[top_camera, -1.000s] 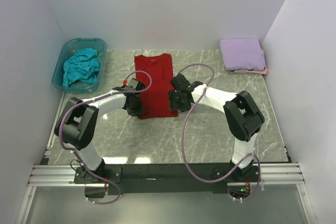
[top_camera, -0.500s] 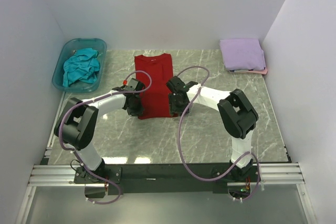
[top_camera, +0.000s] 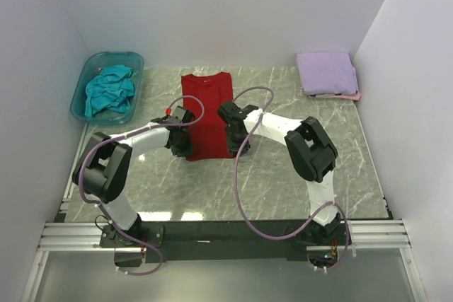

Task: Fold and stack the t-shirts
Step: Fold the tshirt

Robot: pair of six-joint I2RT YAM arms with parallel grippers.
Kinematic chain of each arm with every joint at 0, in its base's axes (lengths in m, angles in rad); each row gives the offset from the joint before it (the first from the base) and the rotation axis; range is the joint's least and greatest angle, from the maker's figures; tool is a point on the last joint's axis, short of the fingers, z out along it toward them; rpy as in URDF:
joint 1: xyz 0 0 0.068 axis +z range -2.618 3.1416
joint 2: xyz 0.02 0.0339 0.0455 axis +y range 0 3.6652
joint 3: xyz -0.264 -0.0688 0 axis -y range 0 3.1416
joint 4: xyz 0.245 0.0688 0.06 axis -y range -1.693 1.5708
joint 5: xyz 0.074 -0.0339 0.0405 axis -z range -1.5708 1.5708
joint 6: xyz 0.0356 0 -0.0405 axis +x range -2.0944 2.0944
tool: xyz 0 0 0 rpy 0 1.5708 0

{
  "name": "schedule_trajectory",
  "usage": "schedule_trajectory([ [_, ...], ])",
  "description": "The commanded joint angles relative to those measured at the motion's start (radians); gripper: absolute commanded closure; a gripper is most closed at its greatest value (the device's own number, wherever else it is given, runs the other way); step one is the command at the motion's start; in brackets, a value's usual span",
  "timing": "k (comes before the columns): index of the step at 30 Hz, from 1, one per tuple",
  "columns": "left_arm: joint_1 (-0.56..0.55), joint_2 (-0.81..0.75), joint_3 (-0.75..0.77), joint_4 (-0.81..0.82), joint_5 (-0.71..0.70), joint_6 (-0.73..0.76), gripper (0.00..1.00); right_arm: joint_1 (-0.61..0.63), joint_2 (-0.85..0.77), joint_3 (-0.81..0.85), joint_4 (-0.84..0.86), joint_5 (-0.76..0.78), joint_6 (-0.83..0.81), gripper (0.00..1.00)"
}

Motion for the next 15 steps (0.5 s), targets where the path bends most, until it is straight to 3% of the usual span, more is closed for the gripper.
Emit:
schedule_trajectory([
  [1, -0.007, 0.012, -0.034, -0.061, 0.037, 0.008, 0.99, 0.015, 0.082, -0.015, -0.069, 0.018, -0.006, 0.65],
  [7, -0.007, 0.009, -0.031, -0.07, 0.056, 0.009, 0.99, 0.014, 0.095, -0.016, -0.093, 0.024, -0.023, 0.88],
  [8, -0.005, 0.004, -0.031, -0.07, 0.059, 0.015, 0.99, 0.015, 0.075, -0.024, -0.089, 0.01, -0.032, 1.0],
  [15, -0.042, -0.146, -0.098, -0.183, 0.146, 0.046, 0.99, 0.038, -0.164, -0.229, -0.11, -0.065, -0.107, 1.0],
])
